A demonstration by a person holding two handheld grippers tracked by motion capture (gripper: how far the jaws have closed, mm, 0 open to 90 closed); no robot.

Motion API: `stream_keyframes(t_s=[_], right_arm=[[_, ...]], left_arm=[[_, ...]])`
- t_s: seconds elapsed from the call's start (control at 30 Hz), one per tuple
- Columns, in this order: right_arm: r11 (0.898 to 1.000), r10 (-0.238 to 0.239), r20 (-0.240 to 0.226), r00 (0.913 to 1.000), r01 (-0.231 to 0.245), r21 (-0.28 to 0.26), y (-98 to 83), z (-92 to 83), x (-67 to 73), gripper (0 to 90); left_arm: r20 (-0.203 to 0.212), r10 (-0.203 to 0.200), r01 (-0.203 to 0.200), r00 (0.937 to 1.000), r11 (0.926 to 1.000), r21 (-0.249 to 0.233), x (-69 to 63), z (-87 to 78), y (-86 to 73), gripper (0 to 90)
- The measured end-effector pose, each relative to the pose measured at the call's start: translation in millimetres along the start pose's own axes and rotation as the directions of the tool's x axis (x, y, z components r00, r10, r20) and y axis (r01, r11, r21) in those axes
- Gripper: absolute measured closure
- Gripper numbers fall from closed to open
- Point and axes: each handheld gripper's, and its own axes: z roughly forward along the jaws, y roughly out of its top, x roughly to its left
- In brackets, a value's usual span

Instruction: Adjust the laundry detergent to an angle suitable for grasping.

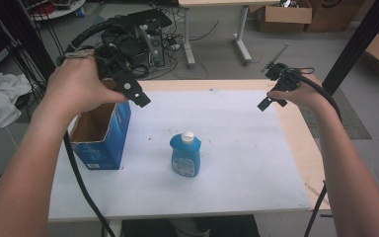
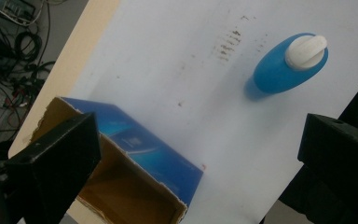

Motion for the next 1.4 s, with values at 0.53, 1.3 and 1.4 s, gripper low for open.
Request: stream_keyframes(t_s=[0.53,1.3,1.4], right_arm=[[1.000,-0.001,-0.004,1.0000,0.001,0.002,-5.4,3.1,-1.5,24.7],[1.000,-0.007,0.002,1.0000,0.006,0.002,-8.3,2.7,0.9,24.8],[1.000,-0.003,0.000,1.0000,0.003,0.004,-8.8,2.8,1.1,24.8]], left_arm=[[0.007,0.001,-0.001,1.0000,1.0000,0.004,0.0,2.0,1.8,0.1],[0.008,0.003,-0.003,1.0000,0.9998,0.019,-2.4,3.9,-0.4,0.1],[0.008,0.002,-0.002,1.0000,0.9998,0.018,-2.8,3.6,-0.3,0.1]])
